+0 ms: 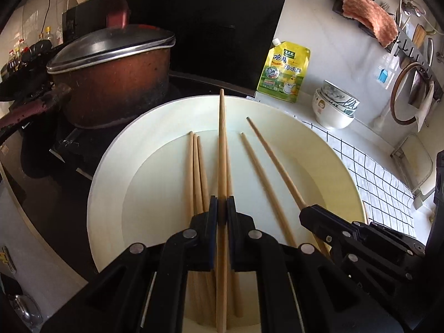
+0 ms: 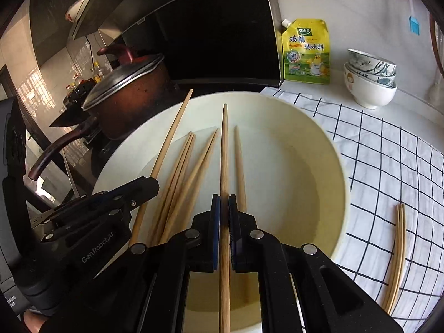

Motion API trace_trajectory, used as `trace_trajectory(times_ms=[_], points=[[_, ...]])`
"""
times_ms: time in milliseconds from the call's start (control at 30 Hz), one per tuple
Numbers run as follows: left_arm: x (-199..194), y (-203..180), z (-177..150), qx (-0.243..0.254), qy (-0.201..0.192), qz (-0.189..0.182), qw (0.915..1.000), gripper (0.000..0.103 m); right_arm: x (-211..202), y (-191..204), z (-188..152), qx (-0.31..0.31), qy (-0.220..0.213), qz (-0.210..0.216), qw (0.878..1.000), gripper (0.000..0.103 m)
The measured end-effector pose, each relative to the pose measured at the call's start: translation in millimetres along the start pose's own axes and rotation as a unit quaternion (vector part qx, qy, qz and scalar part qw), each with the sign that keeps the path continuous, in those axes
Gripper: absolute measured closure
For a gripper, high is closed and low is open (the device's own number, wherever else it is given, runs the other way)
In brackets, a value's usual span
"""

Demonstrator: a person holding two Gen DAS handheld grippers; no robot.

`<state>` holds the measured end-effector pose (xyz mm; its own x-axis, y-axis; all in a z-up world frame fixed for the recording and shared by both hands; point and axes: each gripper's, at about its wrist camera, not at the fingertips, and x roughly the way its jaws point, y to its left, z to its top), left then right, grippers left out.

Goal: Organize utensils
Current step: 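Carry the left tool's chopstick into the basin while the right tool carries its own, then open the left tool in the water while the right tool releases its chopstick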

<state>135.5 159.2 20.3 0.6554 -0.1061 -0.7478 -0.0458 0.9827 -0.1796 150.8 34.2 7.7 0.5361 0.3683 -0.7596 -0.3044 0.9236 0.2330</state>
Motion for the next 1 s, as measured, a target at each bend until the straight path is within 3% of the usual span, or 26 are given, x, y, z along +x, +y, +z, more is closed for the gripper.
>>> trace_trajectory(times_ms=[233, 367, 533, 633, 900, 1000], points=[[19, 7, -8, 0.003, 0.029, -0.006, 0.9996, 0.095, 15, 2, -3, 0.0, 0.019, -0.014, 1.0, 0.097], [21, 13, -13, -0.008, 0.034, 0.001, 0.9994, 0.094, 9, 1, -7, 0.003, 0.008, -0.01, 1.0, 0.097], [5, 12, -16, -0.006, 0.01, 0.009, 0.9999, 0.064, -1, 4, -10, 0.0, -0.005, -0.013, 1.0, 0.097], [-2, 11, -17, -0.005, 0.002, 0.014, 0.9999, 0.055, -7, 3, -12, 0.0, -0.01, -0.014, 1.0, 0.097], [-12, 9, -23, -0.009, 0.003, 0.018, 0.9998, 0.052, -25, 0, -21, 0.004, -0.027, -0.012, 1.0, 0.096], [-18, 7, -26, -0.008, 0.001, 0.017, 0.9998, 0.049, -32, -2, -25, 0.005, -0.035, -0.014, 0.999, 0.088]])
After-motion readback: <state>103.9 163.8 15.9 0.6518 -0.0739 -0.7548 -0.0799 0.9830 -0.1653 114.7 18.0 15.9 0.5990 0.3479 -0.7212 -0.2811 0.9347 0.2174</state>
